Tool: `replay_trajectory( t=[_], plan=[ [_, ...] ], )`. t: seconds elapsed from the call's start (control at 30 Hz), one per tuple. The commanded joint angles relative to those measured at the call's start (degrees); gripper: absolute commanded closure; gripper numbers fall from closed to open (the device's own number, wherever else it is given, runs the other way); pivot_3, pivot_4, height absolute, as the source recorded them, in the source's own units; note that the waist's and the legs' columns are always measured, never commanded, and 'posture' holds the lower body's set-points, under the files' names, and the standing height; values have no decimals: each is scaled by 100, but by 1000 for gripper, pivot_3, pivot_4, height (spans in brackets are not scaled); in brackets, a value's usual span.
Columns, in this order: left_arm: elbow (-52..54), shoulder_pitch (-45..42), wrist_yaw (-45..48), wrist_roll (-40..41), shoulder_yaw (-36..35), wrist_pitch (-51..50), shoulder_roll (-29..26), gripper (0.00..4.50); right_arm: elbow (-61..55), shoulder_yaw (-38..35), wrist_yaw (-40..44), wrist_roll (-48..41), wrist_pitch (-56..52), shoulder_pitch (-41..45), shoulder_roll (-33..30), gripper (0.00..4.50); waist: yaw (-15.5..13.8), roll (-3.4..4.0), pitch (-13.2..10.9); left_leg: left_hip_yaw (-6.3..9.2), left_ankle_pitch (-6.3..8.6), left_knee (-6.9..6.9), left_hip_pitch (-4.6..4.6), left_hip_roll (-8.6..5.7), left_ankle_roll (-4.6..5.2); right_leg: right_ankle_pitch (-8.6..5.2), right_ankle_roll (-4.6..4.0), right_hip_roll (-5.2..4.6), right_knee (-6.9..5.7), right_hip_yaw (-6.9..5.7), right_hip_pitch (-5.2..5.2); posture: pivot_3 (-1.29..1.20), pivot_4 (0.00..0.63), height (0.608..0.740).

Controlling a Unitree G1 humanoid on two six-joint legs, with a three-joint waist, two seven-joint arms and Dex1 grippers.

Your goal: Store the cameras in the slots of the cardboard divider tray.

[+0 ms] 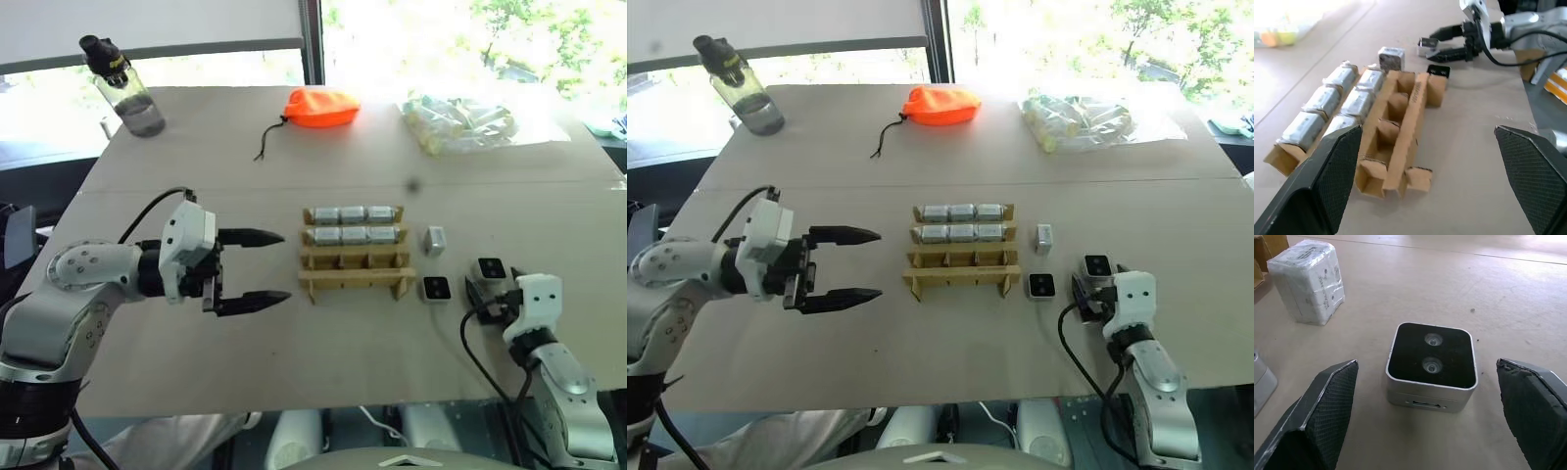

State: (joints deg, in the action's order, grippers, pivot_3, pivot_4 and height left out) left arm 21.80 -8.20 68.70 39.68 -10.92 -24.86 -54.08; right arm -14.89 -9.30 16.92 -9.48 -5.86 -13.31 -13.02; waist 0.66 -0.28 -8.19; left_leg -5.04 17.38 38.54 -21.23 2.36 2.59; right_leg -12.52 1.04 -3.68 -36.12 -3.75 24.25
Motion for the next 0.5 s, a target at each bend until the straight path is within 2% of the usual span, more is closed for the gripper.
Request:
replay_trajectory(
  t=[0.03,0.1,0.13,0.17,0.3,0.5],
  plan=[
    [197,-90,-132,138,-188,-51,45,0,-65,22,1,39,151,15,-38,21,0,0,0,0,0,0,0,0,0,0,0,0,-1,0,0,0,150,740],
    [171,-139,-159,169,-197,-74,59,0,-71,27,-33,32,127,34,-4,21,0,0,0,1,-1,0,1,0,-1,0,0,0,-4,-1,0,0,150,740],
    [152,-165,-162,183,-201,-84,61,0,-68,26,-46,26,116,42,9,518,-1,0,0,0,-1,0,4,0,-2,0,0,0,-7,0,0,0,150,740],
    [121,-183,-148,141,-197,-45,50,0,-59,19,-53,4,130,53,29,761,0,0,0,0,-2,1,5,0,-3,0,0,0,-8,0,0,0,150,740],
    [-23,-290,-164,20,-150,20,48,0,-63,35,-84,-13,141,111,66,2545,1,-2,0,-5,-3,1,13,-2,-5,-1,1,0,-17,4,0,0,150,740],
    [-94,-619,-556,204,-16,-434,288,0,-297,87,203,47,310,52,-200,2646,-4,-5,-2,-9,-4,3,17,-3,-6,-1,0,0,-24,9,-1,0,150,740]
  ],
)
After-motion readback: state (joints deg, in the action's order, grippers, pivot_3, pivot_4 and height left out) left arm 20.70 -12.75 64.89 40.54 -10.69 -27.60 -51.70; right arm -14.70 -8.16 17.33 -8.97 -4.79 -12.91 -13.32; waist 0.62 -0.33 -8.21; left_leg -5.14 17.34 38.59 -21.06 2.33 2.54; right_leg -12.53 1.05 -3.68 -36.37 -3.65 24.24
